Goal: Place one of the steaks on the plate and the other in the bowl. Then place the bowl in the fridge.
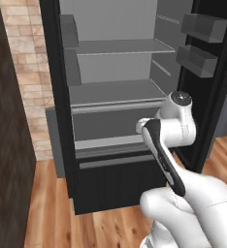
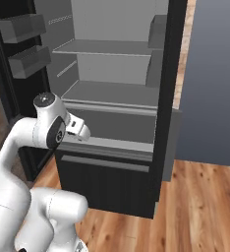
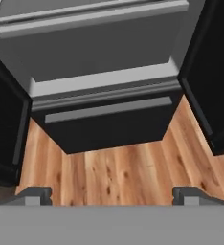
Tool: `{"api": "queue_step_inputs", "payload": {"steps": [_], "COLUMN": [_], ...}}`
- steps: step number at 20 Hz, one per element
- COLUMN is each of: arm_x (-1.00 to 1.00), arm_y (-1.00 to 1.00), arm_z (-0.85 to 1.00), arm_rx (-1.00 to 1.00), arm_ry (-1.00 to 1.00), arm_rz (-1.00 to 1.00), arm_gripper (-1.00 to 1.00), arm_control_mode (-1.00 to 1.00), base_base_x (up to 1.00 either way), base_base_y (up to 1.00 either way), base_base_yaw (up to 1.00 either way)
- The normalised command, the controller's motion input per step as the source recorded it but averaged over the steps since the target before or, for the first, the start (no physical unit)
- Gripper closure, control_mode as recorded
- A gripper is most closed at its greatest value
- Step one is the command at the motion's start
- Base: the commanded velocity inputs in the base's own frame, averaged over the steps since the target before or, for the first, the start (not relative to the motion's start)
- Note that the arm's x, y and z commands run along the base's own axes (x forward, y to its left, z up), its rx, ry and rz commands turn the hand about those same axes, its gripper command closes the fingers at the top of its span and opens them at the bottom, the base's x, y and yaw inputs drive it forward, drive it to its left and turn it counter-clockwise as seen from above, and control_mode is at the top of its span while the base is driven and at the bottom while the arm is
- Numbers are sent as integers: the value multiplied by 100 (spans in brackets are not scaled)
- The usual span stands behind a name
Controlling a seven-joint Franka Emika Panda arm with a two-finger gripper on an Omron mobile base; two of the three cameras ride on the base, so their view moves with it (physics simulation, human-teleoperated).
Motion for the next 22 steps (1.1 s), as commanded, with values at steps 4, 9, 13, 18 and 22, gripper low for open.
{"api": "queue_step_inputs", "payload": {"steps": [4, 9, 13, 18, 22], "arm_x": [-29, -8, -3, -24, -38], "arm_y": [0, -4, 32, -9, -21], "arm_z": [32, 21, 0, 0, -1], "arm_rx": [-8, -20, -8, 1, 6], "arm_ry": [0, 4, 38, 27, 5], "arm_rz": [0, 0, 5, 2, 0], "arm_gripper": [-100, -100, -100, -100, -100], "arm_control_mode": [-100, -100, -100, -100, -100], "base_base_x": [0, 0, 0, 0, 0], "base_base_y": [0, 0, 0, 0, 0], "base_base_yaw": [0, 0, 0, 0, 0]}}
